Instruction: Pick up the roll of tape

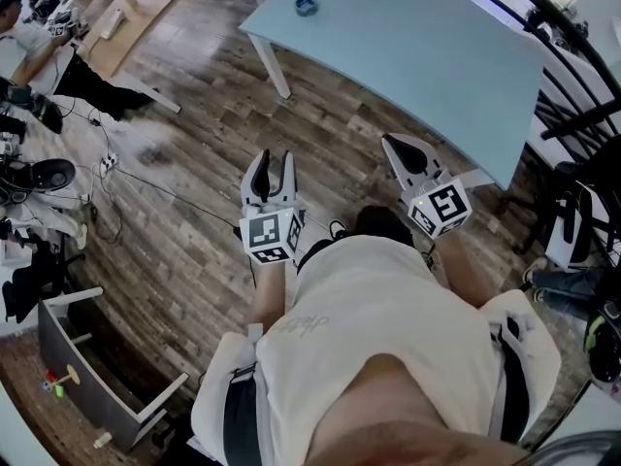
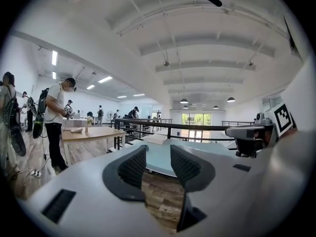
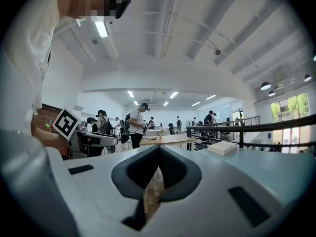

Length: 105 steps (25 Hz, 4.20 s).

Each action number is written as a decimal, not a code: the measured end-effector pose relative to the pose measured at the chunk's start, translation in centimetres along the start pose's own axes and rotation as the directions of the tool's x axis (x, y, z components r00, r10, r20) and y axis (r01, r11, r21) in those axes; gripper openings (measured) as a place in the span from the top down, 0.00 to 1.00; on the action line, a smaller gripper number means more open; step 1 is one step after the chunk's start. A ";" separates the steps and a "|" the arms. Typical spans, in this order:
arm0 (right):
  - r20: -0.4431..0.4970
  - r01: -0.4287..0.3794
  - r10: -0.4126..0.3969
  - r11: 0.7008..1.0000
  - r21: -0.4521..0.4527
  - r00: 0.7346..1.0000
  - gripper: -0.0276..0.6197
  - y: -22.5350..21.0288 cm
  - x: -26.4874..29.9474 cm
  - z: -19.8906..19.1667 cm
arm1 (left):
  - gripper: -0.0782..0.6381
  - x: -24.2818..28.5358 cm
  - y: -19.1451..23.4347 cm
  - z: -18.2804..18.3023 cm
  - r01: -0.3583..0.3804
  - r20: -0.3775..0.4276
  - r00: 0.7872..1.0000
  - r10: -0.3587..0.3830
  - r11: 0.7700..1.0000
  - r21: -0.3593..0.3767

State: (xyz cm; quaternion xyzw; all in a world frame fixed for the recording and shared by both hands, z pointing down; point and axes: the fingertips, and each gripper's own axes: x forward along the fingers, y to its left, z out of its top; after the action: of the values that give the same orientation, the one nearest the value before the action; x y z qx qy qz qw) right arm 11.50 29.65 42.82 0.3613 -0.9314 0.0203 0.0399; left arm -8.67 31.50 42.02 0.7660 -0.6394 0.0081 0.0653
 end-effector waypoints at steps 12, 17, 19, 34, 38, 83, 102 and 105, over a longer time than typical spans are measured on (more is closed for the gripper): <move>-0.059 0.002 0.001 0.999 0.048 0.998 0.95 -1.9 3.6 -1.8 | 0.68 3.7 3.0 -0.9 -0.017 -0.054 0.998 0.015 1.000 -0.025; -0.049 -0.044 0.046 0.998 0.036 0.998 0.95 -3.0 9.1 -1.6 | 0.68 7.6 5.2 0.5 -0.021 -0.047 0.999 0.021 1.000 0.005; -0.039 -0.059 0.061 0.997 0.049 0.997 0.95 -3.8 11.2 -1.3 | 0.68 9.1 6.0 1.3 -0.024 -0.047 0.999 0.024 1.000 0.014; -0.035 -0.078 0.077 0.997 -0.016 0.996 0.95 -12.5 21.6 -0.8 | 0.68 21.7 10.0 5.1 -0.064 -0.023 0.998 0.064 0.998 0.018; -0.026 -0.066 0.068 0.995 0.075 0.997 0.95 -13.9 22.6 -1.1 | 0.68 22.5 10.3 4.7 -0.079 -0.046 0.996 0.080 0.996 0.033; -0.060 0.417 -0.416 0.909 0.020 0.908 0.95 -19.7 40.7 0.1 | 0.68 43.2 24.5 0.8 0.337 -0.211 0.924 -0.318 0.939 0.060; -0.066 0.343 -0.340 0.938 0.049 0.938 0.95 -31.9 46.2 -0.5 | 0.68 56.9 19.4 3.4 0.429 -0.261 0.876 -0.405 0.902 0.042; -0.085 0.341 -0.338 0.939 0.031 0.937 0.95 -32.3 46.4 -1.5 | 0.68 57.8 18.4 2.8 0.456 -0.278 0.860 -0.428 0.889 0.046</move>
State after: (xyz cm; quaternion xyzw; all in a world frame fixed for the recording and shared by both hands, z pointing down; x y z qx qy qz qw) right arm -0.76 -25.22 48.76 0.5163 -0.8521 0.0482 0.0712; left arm -16.42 -28.54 46.45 0.8869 -0.4308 0.1283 0.1065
